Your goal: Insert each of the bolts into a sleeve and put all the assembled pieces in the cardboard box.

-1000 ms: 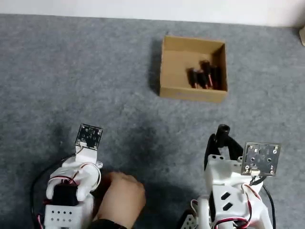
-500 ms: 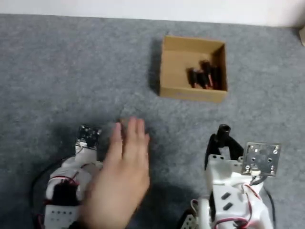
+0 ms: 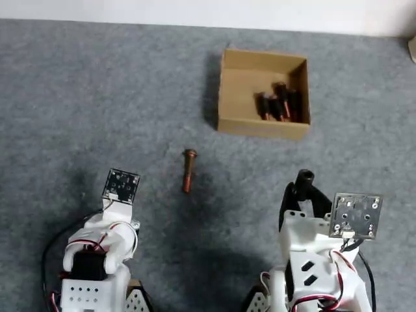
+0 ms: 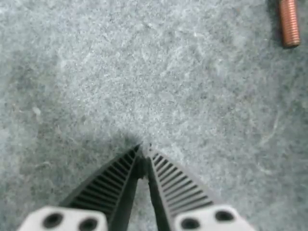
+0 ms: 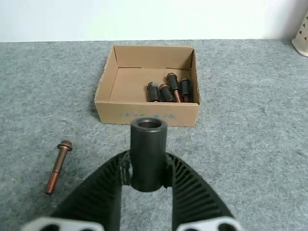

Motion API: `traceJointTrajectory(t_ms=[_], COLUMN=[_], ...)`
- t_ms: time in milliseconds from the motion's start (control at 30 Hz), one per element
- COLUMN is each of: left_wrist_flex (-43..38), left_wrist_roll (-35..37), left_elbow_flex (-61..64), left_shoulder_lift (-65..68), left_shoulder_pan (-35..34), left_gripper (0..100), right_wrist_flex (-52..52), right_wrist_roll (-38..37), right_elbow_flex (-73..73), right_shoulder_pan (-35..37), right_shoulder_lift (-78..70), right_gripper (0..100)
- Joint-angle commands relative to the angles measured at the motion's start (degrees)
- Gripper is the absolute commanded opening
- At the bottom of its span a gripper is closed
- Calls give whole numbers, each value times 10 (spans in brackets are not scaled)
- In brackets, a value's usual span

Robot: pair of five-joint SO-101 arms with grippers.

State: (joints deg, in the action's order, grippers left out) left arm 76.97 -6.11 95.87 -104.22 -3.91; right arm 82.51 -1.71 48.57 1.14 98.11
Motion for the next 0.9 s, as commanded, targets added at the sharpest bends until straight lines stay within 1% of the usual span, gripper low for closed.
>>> traceJointTrajectory(t_ms=[0,167,300,367,400,467,500,567,667,733,800,867], left_wrist_flex=[-9,-10,-13,-20,-40,-70,-71,-62,-55,-62,-68,-68], left_wrist_roll=[-2,-3,-4,0,3,36,55,82,90,91,118,149], left_elbow_flex=[13,13,13,2,-20,-88,-129,-220,-329,-377,-410,-446], left_shoulder_lift=[-3,-3,-4,-7,-6,-3,-3,-1,7,48,126,236], left_shoulder_pan=[-5,-4,22,11,3,-21,-33,-31,6,42,67,83], left_gripper=[6,7,7,7,6,7,7,7,8,8,8,8], right_wrist_flex=[-21,-21,-21,-19,-19,-18,-18,-16,-16,-16,-16,-16], right_wrist_roll=[-7,-7,-7,-9,-9,-9,-9,-10,-11,-11,-11,-11], right_elbow_flex=[6,8,8,8,8,8,8,9,9,9,9,9], right_shoulder_pan=[-4,-7,-7,-7,-7,-7,-7,-7,-7,-7,-7,-7], right_shoulder_lift=[0,0,0,0,0,0,0,0,0,0,0,0], right_gripper=[5,5,5,5,5,5,5,5,5,5,5,5])
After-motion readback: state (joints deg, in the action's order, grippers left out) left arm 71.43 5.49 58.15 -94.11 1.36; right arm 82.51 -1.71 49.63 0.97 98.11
